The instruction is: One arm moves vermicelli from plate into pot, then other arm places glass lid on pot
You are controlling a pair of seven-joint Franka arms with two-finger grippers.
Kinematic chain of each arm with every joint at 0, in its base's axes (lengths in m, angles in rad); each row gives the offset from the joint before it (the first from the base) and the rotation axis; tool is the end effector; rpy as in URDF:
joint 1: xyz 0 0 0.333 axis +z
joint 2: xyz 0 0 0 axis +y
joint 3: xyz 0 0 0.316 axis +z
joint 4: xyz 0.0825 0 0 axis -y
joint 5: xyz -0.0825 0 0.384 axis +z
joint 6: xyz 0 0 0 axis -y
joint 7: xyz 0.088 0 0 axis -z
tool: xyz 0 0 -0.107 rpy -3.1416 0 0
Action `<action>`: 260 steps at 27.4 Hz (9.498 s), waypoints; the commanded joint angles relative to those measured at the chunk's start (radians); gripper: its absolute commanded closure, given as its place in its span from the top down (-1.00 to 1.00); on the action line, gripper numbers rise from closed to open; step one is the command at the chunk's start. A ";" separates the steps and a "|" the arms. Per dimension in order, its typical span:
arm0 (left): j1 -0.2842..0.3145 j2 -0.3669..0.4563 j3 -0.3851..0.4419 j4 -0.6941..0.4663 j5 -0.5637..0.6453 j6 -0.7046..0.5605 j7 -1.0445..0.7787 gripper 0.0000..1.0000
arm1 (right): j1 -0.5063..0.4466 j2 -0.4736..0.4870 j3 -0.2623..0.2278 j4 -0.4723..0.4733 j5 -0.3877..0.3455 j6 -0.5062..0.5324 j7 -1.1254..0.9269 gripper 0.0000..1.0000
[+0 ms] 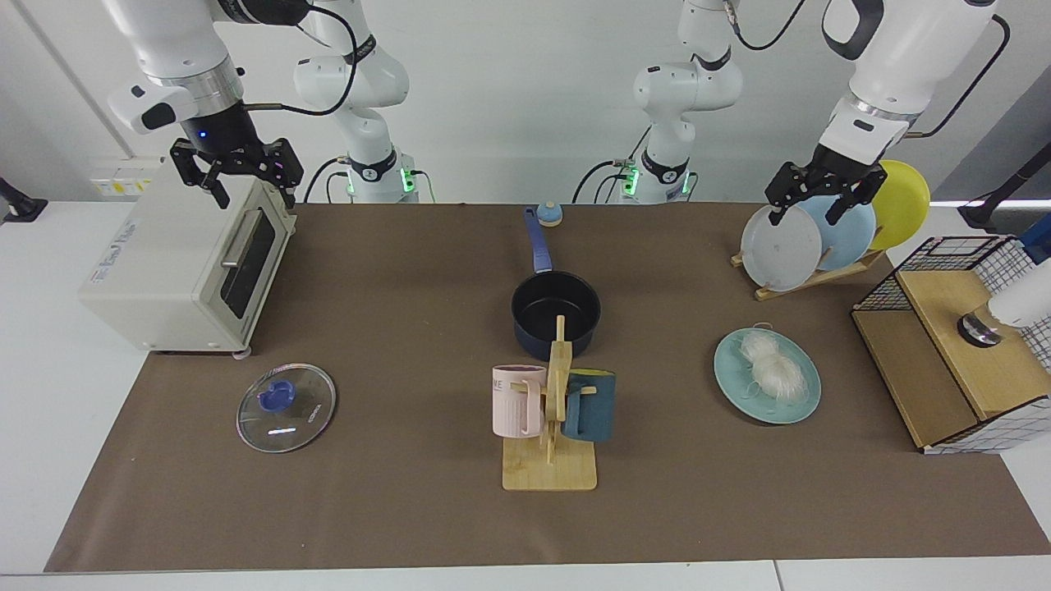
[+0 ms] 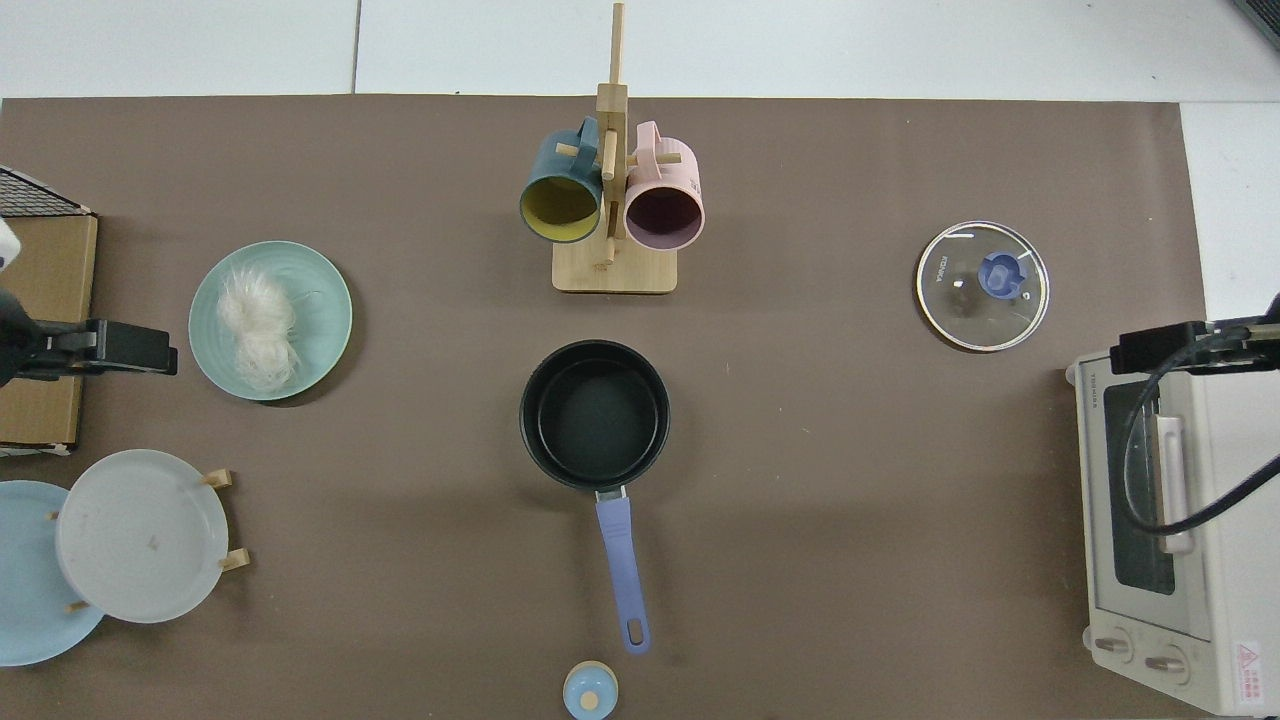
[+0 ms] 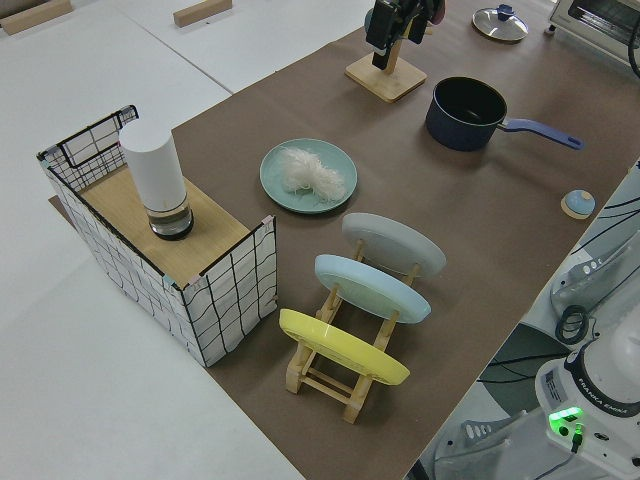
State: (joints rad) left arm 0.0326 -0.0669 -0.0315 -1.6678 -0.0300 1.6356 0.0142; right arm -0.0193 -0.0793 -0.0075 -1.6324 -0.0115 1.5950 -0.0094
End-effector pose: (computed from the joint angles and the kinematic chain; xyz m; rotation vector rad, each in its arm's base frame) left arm 0.5392 -0.0030 0.6209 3.1135 -0.0181 0.0543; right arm 0.5319 -0.0156 0.6406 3.1291 -0.0271 0.0652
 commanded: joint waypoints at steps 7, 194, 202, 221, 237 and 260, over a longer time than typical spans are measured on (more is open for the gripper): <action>-0.006 -0.005 0.001 0.003 0.010 -0.003 -0.005 1.00 | -0.014 -0.011 0.008 -0.003 0.010 -0.010 0.016 1.00; 0.222 0.228 -0.550 0.135 0.119 0.058 -0.516 1.00 | 0.341 0.227 0.032 0.025 -0.019 0.194 0.448 -1.00; 0.199 0.181 -0.451 0.137 0.110 -0.042 -0.320 1.00 | 0.492 0.323 0.031 0.109 -0.030 0.160 0.612 -1.00; 0.024 0.065 -0.107 0.077 0.042 -0.051 -0.020 1.00 | 0.699 0.664 -0.003 0.401 -0.061 0.172 0.830 -1.00; 0.010 0.068 -0.111 0.077 0.041 -0.014 -0.023 1.00 | 0.710 0.636 0.000 0.349 -0.005 0.233 0.832 -1.00; 0.015 0.065 -0.119 0.080 0.041 0.010 -0.014 1.00 | 0.697 0.532 0.000 0.126 -0.016 0.353 0.793 -1.00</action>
State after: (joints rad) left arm 0.0558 0.0208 -0.1616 -1.5630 0.0246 1.6150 -0.0170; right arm 0.6868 0.4816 -0.0138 -1.4483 -0.0357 1.9258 0.7958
